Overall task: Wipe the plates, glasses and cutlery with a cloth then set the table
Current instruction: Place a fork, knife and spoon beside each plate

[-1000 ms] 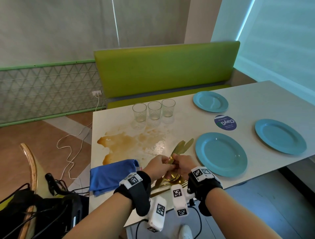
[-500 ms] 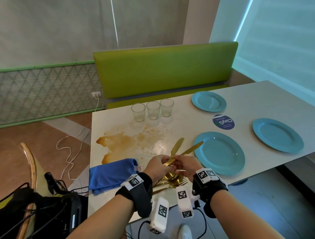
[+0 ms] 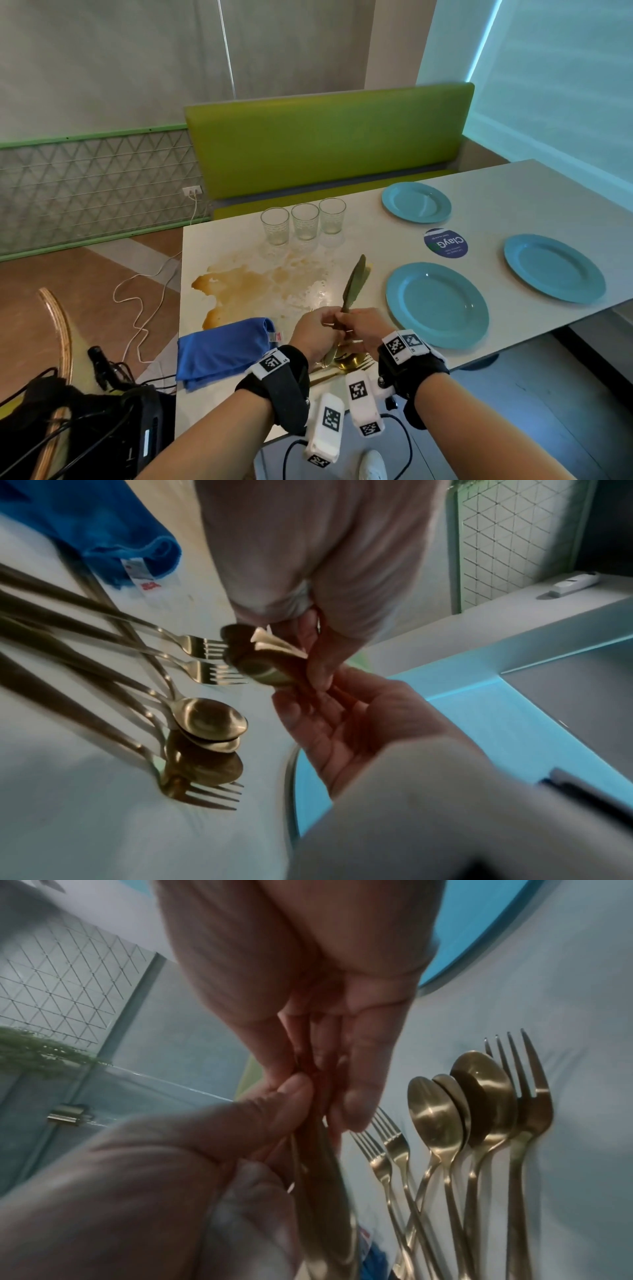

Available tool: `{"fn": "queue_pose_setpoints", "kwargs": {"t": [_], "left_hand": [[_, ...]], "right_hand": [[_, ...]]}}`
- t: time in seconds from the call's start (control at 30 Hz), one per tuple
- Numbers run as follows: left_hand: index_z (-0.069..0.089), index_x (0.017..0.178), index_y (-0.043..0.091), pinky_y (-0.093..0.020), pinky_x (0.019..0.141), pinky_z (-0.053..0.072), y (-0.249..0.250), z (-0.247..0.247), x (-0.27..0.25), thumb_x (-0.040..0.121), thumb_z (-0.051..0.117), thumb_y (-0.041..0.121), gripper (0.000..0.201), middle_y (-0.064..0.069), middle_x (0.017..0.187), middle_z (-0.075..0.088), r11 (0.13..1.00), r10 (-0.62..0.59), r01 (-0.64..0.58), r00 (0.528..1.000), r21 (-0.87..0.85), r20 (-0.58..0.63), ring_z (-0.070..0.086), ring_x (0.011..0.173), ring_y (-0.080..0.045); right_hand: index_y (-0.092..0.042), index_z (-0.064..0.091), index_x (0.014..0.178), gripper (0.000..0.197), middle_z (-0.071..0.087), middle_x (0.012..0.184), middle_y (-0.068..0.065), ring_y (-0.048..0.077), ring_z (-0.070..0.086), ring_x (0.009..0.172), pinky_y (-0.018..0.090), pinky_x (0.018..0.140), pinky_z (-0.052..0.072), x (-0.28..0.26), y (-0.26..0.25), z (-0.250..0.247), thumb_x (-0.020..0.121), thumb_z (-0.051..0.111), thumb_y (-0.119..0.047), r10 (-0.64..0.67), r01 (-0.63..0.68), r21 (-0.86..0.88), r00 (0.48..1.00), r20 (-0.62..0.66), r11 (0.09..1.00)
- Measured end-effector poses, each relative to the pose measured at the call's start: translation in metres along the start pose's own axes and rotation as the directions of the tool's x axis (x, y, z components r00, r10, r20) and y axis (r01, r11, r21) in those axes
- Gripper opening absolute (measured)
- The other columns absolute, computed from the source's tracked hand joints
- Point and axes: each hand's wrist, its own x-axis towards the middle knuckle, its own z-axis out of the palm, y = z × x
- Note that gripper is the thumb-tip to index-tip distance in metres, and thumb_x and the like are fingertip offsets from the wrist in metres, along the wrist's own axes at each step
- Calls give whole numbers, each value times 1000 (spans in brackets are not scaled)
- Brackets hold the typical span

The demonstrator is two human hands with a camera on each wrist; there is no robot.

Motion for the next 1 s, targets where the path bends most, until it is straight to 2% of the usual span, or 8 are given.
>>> {"fn": "queue_pose_setpoints", "kwargs": {"t": [0.07,0.17,0.3,0.37,0.47,0.57,0.77,1.0], "left_hand": [[51,131,10,-36,94,51,-2,-3,2,80,59,-13,57,-7,118,65,999,22,-22,1000,30,-2,61,107,-22],[44,135,9,-35,99,48,-3,-8,5,81,67,0,59,-8,119,66,998,25,-24,1000,65,-13,62,109,-21],[46,132,11,-25,91,46,-9,-22,10,89,61,21,47,-8,123,62,958,62,-12,984,285,-166,59,110,-21],[46,132,9,-24,91,42,-24,-34,12,91,56,26,45,-9,126,59,855,77,38,977,518,-199,56,115,-23],[44,129,4,-34,102,40,-52,-42,14,85,57,48,64,-14,131,51,542,45,83,991,836,-127,46,122,-30],[34,135,3,-37,108,33,-70,-39,13,69,65,65,96,-15,142,34,374,16,53,998,926,-64,28,134,-32],[32,140,8,-43,115,23,-82,-42,18,75,61,63,90,-16,155,17,232,5,42,999,972,-44,12,144,-34],[46,127,8,-39,108,34,-84,-29,24,90,51,39,49,-13,134,47,293,-2,3,1000,956,-2,30,135,-32]], "right_hand": [[-9,64,86,10,71,93,14,24,66,76,46,82,56,0,-2,0,90,57,-14,-20,21,-23,999,29,1000],[-13,64,87,8,71,97,16,27,67,80,45,83,56,3,-2,1,90,57,-15,-26,26,-25,1000,-3,999],[-9,55,100,9,64,81,6,19,62,70,28,59,50,4,2,-6,95,49,-13,31,-26,58,996,-85,998],[-6,52,102,10,59,75,6,18,56,64,27,60,48,5,7,-15,96,45,-11,70,-59,99,991,-114,993],[-4,49,100,11,51,71,7,20,50,59,34,64,48,6,16,-27,98,40,-10,124,-103,151,983,-133,983],[-7,50,92,16,48,71,8,21,47,55,37,61,48,8,25,-37,98,36,-9,140,-119,136,979,-151,983],[-10,50,85,21,47,72,7,19,47,56,32,53,45,9,37,-48,98,34,-9,176,-157,127,972,-156,979],[-11,49,85,21,46,71,6,19,46,55,32,52,45,8,43,-49,98,34,-10,207,-182,172,969,-138,968]]}}
